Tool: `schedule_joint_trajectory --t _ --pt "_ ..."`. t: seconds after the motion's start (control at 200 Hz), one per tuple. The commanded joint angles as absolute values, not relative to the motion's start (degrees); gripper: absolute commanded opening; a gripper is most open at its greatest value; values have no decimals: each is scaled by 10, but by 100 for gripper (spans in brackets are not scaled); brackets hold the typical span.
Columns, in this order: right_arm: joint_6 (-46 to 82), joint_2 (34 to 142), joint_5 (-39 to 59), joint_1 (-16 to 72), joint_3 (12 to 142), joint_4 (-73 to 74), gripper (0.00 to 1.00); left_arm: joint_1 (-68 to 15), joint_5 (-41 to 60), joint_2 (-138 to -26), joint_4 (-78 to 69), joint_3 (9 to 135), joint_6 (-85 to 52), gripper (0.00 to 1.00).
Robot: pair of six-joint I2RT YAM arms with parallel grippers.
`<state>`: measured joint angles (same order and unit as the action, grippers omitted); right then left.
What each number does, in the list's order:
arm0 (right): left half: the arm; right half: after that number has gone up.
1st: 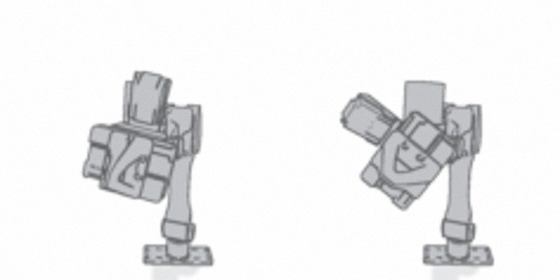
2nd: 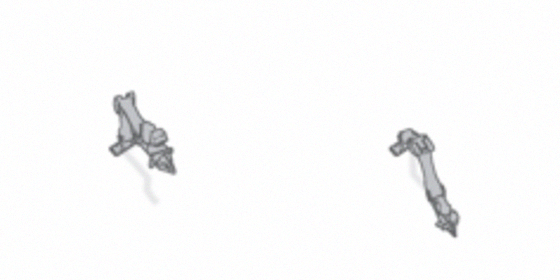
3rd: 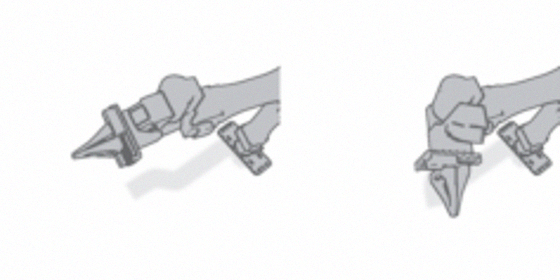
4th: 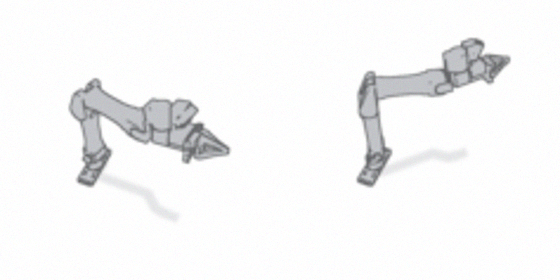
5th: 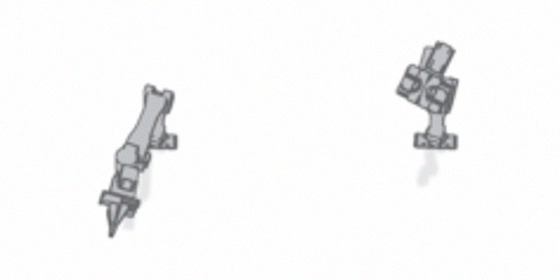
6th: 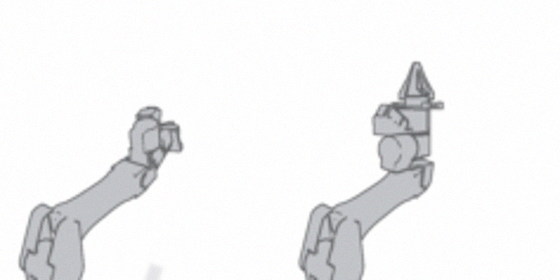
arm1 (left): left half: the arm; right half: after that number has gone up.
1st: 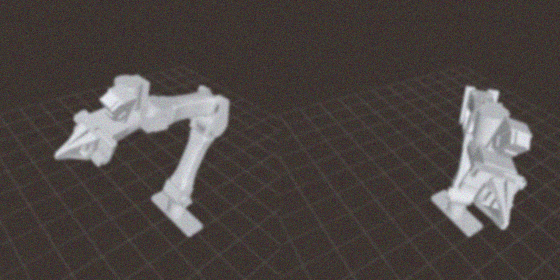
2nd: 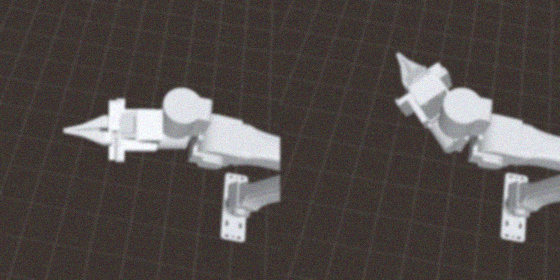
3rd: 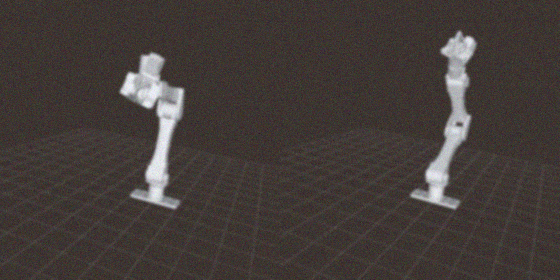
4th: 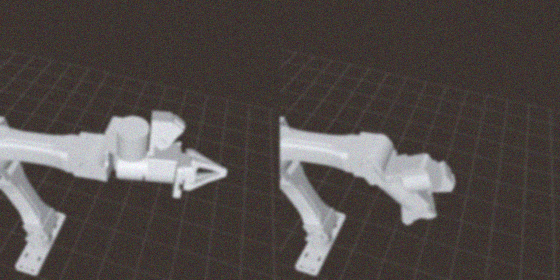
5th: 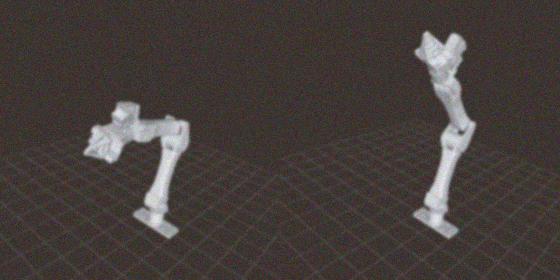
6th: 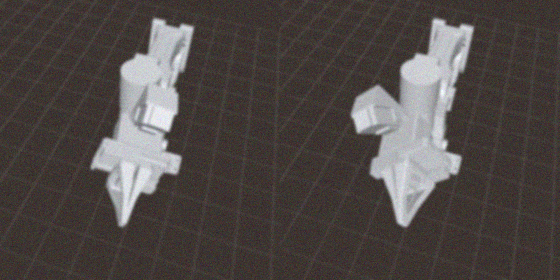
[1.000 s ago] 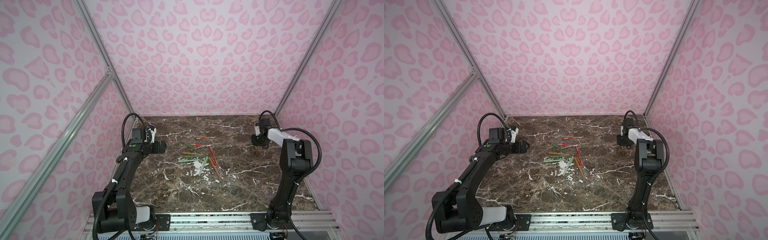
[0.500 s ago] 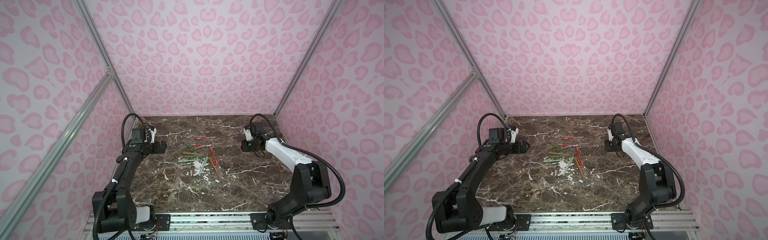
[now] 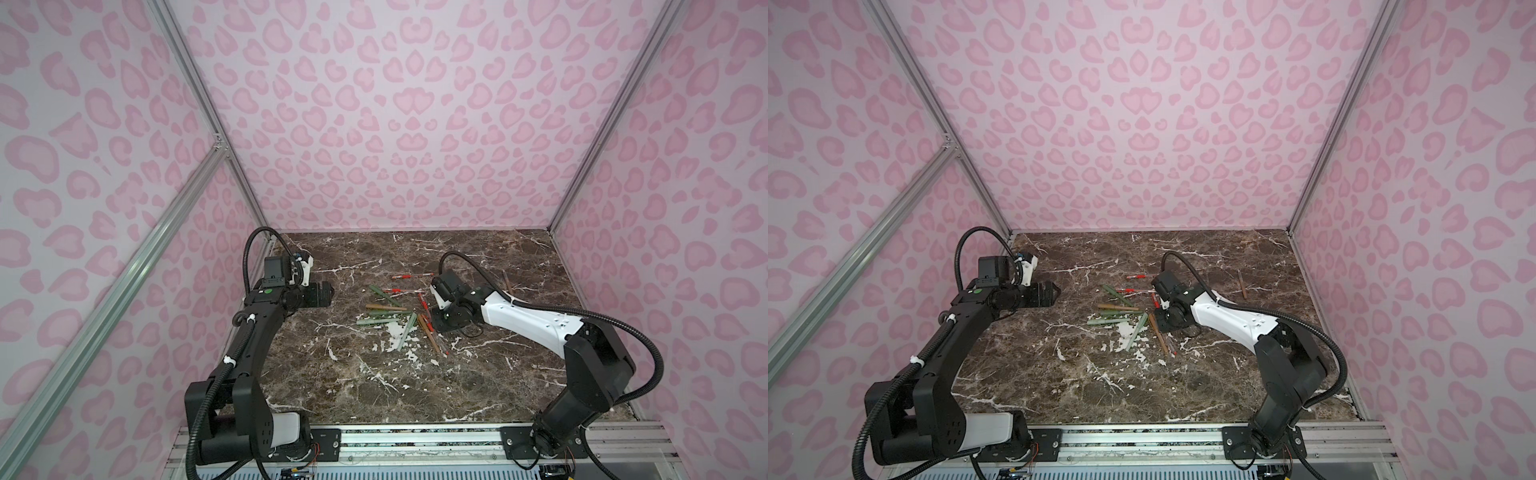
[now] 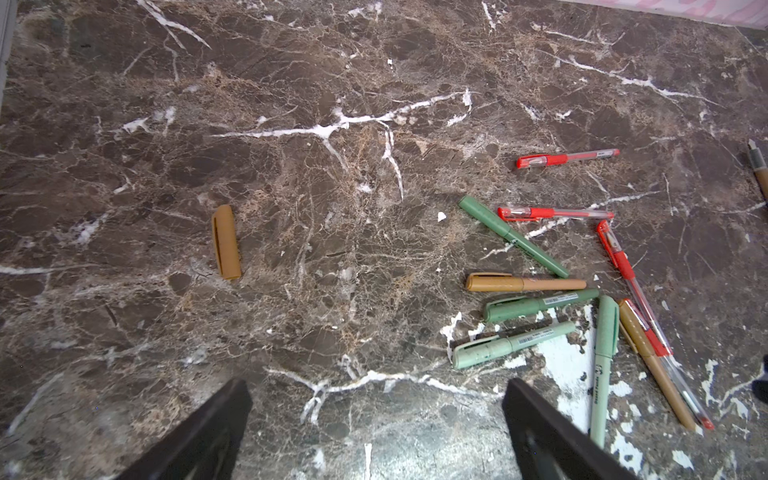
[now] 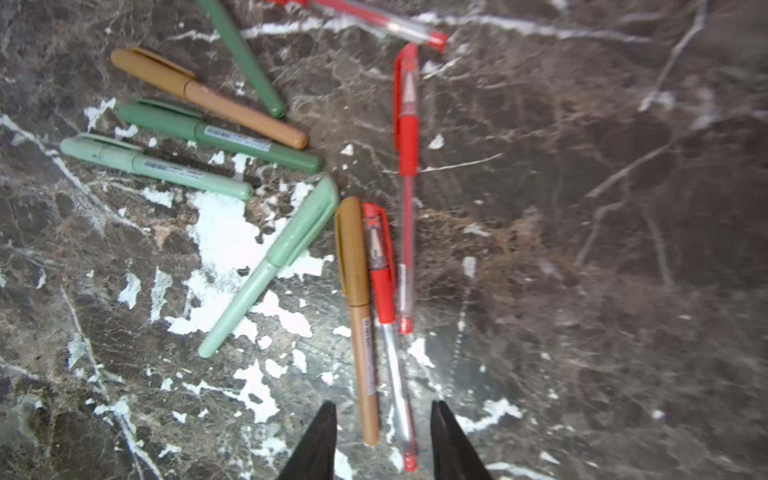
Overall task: Open the pen caps
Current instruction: 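Grasp a second tan marker from the pile with the right gripper and lift it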
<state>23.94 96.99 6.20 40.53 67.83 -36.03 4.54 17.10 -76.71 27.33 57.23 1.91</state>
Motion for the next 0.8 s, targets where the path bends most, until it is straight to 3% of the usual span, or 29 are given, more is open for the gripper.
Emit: schedule_joint_trajectory --t 0.0,0.8 --pt "269 994 53 425 686 -359 38 46 178 -768 262 576 19 98" --pt "259 1073 48 432 700 -367 24 46 177 -775 263 579 18 98"
